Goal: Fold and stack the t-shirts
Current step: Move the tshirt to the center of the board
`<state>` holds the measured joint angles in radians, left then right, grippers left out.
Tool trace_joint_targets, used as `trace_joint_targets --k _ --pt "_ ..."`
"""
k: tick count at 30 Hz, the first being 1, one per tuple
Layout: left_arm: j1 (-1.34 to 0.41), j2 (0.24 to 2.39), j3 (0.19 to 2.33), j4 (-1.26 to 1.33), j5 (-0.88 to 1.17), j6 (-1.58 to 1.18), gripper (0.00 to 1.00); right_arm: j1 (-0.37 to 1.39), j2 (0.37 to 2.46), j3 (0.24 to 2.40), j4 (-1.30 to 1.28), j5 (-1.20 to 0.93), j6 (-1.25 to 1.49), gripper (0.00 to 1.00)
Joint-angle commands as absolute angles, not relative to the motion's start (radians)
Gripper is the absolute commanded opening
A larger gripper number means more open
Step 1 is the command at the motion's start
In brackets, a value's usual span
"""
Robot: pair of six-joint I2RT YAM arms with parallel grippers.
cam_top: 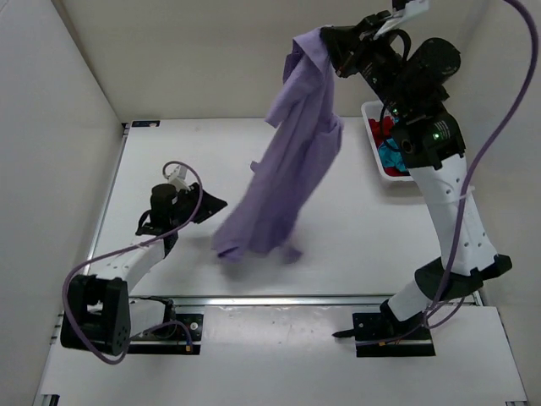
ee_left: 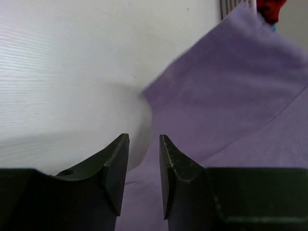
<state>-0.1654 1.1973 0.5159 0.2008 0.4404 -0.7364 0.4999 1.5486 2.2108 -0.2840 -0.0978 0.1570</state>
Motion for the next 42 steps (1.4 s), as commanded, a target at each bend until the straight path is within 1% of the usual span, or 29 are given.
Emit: trace_joint_targets --k 1,3,4,6,8,9,12,15,17,20,21,23,24,26,27,29,31,32,33,34,35,36,38,39,42 --pt "-0.108 1.088 0.486 0.186 0.371 -0.758 0.43 0.408 1.546 2.168 -0.176 -0.273 0.317 0.00" --pt "-0.083 1.025 0.462 0.170 0.330 -0.762 0.43 0.348 1.598 2.100 -0.170 -0.356 0.380 0.01" --pt "-0.081 1.005 0.457 0.172 0.312 -0.753 0.43 0.342 1.611 2.064 -0.181 -0.367 0.379 0.00" --pt "-0.100 1.000 0.468 0.131 0.276 -0.735 0.44 0.333 1.714 2.057 -0.231 -0.365 0.361 0.00" --pt "-0.132 0.996 0.457 0.120 0.253 -0.719 0.42 0.328 1.809 2.101 -0.262 -0.393 0.333 0.00" --pt "-0.147 0.993 0.453 0.126 0.238 -0.727 0.43 0.322 1.886 2.129 -0.294 -0.388 0.325 0.00" --pt "-0.153 0.986 0.442 0.120 0.221 -0.729 0.43 0.289 2.027 2.233 -0.349 -0.353 0.325 0.00" --pt "-0.130 0.982 0.454 0.080 0.190 -0.696 0.44 0.242 2.091 2.364 -0.432 -0.393 0.365 0.00" --pt "-0.137 0.985 0.436 0.078 0.175 -0.693 0.45 0.236 2.063 2.333 -0.437 -0.368 0.348 0.00" --pt "-0.193 1.045 0.445 0.103 0.144 -0.670 0.47 0.233 2.030 2.310 -0.448 -0.382 0.321 0.00" --pt "-0.225 1.084 0.465 0.097 0.127 -0.658 0.47 0.239 2.014 2.307 -0.460 -0.365 0.310 0.00" --pt "-0.277 1.150 0.521 0.049 0.051 -0.615 0.51 0.248 2.000 2.309 -0.475 -0.313 0.290 0.00" --pt "-0.319 1.193 0.552 0.029 0.011 -0.594 0.52 0.253 1.987 2.312 -0.471 -0.289 0.284 0.00" --pt "-0.366 1.253 0.558 0.032 0.002 -0.581 0.52 0.259 1.993 2.330 -0.479 -0.296 0.288 0.00" --pt "-0.371 1.287 0.548 0.052 0.002 -0.589 0.52 0.268 1.994 2.353 -0.488 -0.340 0.304 0.00" --pt "-0.385 1.327 0.545 0.066 0.009 -0.589 0.52 0.284 1.994 2.356 -0.480 -0.351 0.298 0.00" --pt "-0.408 1.408 0.566 0.071 0.028 -0.577 0.52 0.327 1.991 2.356 -0.492 -0.318 0.264 0.00" --pt "-0.414 1.449 0.583 0.071 0.052 -0.572 0.49 0.331 1.979 2.356 -0.500 -0.308 0.253 0.00" --pt "-0.422 1.468 0.591 0.068 0.073 -0.565 0.38 0.354 1.974 2.344 -0.491 -0.290 0.244 0.00" --pt "-0.454 1.500 0.609 0.063 0.081 -0.561 0.29 0.357 1.968 2.342 -0.492 -0.279 0.239 0.00" --pt "-0.474 1.517 0.615 0.077 0.093 -0.575 0.11 0.360 1.973 2.327 -0.483 -0.285 0.245 0.00" --pt "-0.485 1.522 0.614 0.086 0.103 -0.590 0.00 0.364 1.967 2.324 -0.480 -0.288 0.238 0.00" --pt "-0.523 1.513 0.595 0.113 0.164 -0.638 0.00 0.359 1.968 2.310 -0.471 -0.288 0.241 0.00" --pt "-0.566 1.461 0.574 0.165 0.204 -0.691 0.00 0.360 1.986 2.316 -0.456 -0.293 0.242 0.00" --pt "-0.775 1.385 0.577 0.296 0.207 -0.784 0.00 0.350 2.084 2.434 -0.489 -0.368 0.290 0.00"
